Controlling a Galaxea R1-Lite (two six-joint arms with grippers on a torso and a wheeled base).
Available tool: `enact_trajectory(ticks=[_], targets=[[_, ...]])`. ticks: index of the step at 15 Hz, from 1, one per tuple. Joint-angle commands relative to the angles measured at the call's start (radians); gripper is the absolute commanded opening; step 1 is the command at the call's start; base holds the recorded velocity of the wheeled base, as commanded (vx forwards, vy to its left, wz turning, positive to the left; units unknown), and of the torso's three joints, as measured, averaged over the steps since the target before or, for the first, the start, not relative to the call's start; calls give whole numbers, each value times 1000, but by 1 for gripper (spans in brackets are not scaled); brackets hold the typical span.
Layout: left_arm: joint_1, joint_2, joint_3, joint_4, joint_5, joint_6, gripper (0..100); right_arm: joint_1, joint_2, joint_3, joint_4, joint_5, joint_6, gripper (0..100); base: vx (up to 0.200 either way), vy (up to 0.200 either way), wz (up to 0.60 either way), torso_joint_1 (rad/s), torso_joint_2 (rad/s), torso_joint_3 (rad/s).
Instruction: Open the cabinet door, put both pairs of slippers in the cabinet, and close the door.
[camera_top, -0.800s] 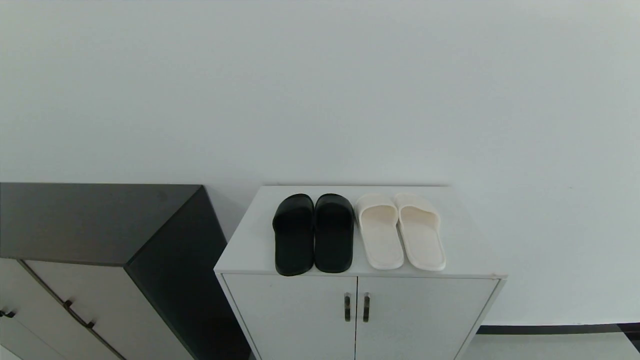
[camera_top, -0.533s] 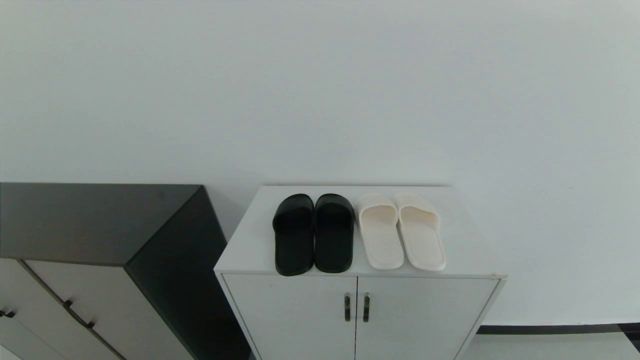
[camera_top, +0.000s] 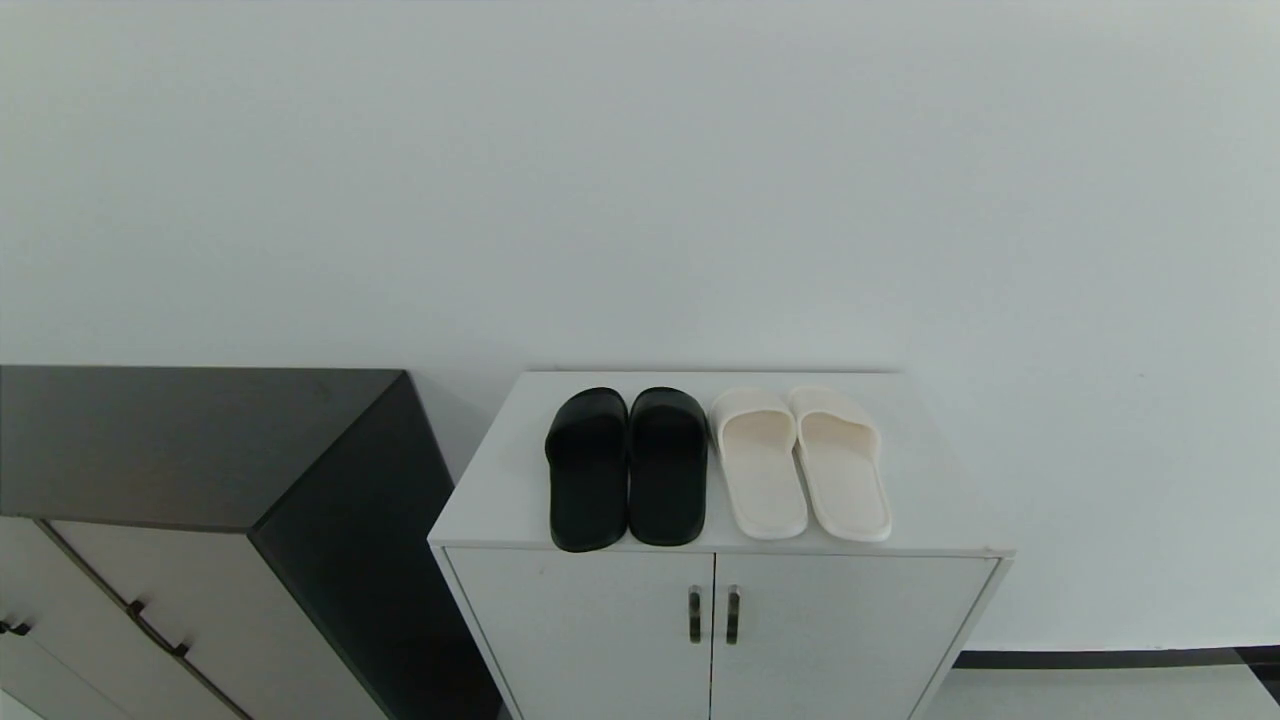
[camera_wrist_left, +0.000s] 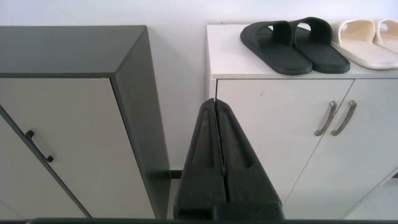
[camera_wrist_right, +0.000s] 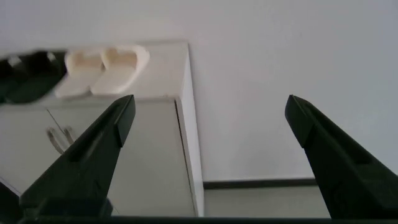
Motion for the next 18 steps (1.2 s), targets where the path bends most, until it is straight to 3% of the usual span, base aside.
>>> enact_trajectory(ticks=[1,4,9,12,13,16,18], targets=[[0,0,0,0,1,1,0,11,246,-163,38,136,28,100,0,0,0,0,0,0],[0,0,0,-1,-1,5,0,45,461,-125,22,298,15,100,0,0,0,0,0,0],[0,0,0,0,-4,24,0,160,828,-183,-274,295,18,100,0,0,0,0,0,0],[0,0,0,0,-4,24,0,197,984,-297,-309,288,30,100,0,0,0,0,0,0],[0,0,0,0,-5,24,0,220,1009,-327,-309,262,50,100,0,0,0,0,0,0],[0,0,0,0,-16,27,0,511,1139,-452,-313,-31,131,100,0,0,0,0,0,0],[0,0,0,0,-16,27,0,625,1236,-515,-327,-156,160,100,0,0,0,0,0,0]])
